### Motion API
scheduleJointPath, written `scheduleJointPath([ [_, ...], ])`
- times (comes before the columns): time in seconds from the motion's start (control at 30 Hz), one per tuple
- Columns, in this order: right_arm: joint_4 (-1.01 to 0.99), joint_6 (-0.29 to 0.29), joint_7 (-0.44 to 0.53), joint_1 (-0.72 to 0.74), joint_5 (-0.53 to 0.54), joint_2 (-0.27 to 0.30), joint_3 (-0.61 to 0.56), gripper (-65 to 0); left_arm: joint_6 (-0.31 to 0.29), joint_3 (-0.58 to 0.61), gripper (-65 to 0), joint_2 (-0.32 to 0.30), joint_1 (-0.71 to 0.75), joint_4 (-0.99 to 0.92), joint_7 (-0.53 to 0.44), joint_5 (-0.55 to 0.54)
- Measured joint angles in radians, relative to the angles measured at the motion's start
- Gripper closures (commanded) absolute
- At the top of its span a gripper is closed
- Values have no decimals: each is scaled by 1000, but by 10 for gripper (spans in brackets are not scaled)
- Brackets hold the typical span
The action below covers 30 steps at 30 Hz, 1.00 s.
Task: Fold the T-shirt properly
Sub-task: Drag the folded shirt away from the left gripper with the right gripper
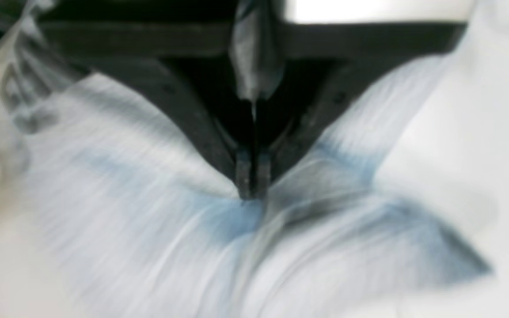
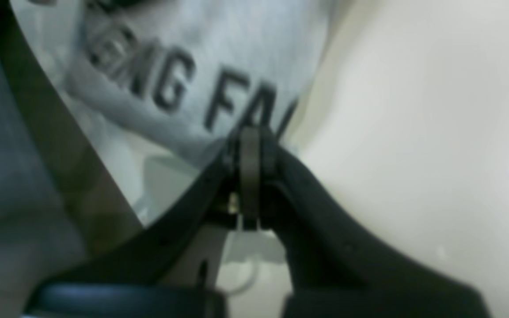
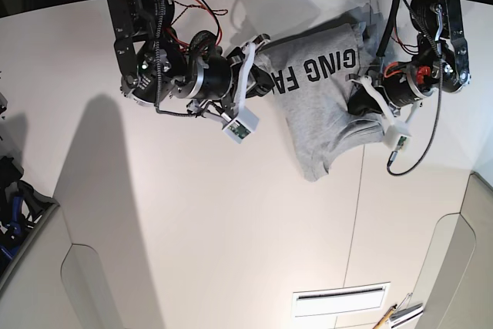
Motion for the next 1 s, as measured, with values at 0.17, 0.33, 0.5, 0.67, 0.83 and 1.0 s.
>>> scheduleJointPath([
  [0.17, 90, 0, 72, 3, -2, -32, 0, 0, -78, -133, 0, 6, -8, 50, 5, -207],
  [0.33, 98, 1, 120, 3, 1, -84, -6, 0, -78, -334, 0, 3, -8, 110, 8, -204],
  [0.5, 87, 0, 164, 22, -64, -111, -91, 0, -78, -499, 0, 5, -5, 111, 13, -203],
  [0.67, 2, -49, 268, 55, -175, -127, -233, 0, -78, -544, 0, 6, -2, 111, 12, -201],
  [0.83, -194, -123, 304, 132, -296, -137, -338, 0, -78, -539, 0, 6, 1, 111, 12, -206],
  [1.0, -418, -142, 360, 186, -320, -138, -369, 0, -78, -540, 0, 6, 19, 111, 16, -214],
])
